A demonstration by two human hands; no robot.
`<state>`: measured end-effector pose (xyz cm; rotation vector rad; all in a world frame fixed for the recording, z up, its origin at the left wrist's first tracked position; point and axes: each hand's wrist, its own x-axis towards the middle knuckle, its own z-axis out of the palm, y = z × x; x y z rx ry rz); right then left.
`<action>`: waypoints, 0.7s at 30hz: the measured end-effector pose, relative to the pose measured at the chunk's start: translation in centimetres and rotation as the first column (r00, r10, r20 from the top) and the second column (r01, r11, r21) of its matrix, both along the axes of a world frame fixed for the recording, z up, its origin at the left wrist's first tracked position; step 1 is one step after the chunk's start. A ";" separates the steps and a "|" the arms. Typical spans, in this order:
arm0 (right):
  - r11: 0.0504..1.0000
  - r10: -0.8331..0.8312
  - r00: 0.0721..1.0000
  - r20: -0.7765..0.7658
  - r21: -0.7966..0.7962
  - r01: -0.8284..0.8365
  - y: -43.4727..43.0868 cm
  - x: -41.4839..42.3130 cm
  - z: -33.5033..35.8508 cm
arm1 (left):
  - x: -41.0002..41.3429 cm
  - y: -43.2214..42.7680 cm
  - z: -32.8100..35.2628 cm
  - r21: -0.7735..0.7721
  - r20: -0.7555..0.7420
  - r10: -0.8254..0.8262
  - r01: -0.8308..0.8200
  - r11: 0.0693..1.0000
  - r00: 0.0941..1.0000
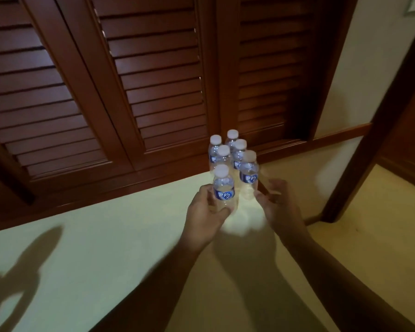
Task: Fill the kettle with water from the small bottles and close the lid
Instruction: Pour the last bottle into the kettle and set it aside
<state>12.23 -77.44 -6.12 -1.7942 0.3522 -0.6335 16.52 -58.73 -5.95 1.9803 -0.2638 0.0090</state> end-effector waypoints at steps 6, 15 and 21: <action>0.980 0.195 0.973 -0.122 -0.006 -0.197 -2.0 3.1 -2.9 | 2.1 -2.7 -1.0 -0.002 0.007 0.064 -0.064 0.998 0.998; 0.953 0.302 0.950 -0.077 0.024 -0.301 -2.6 4.3 -2.9 | 3.0 -3.5 -1.9 0.004 0.043 0.135 -0.135 0.991 0.990; 0.954 0.299 0.952 -0.062 0.030 -0.298 -3.0 4.6 -2.8 | 3.2 -3.5 -2.1 0.044 -0.013 0.155 -0.154 0.987 0.988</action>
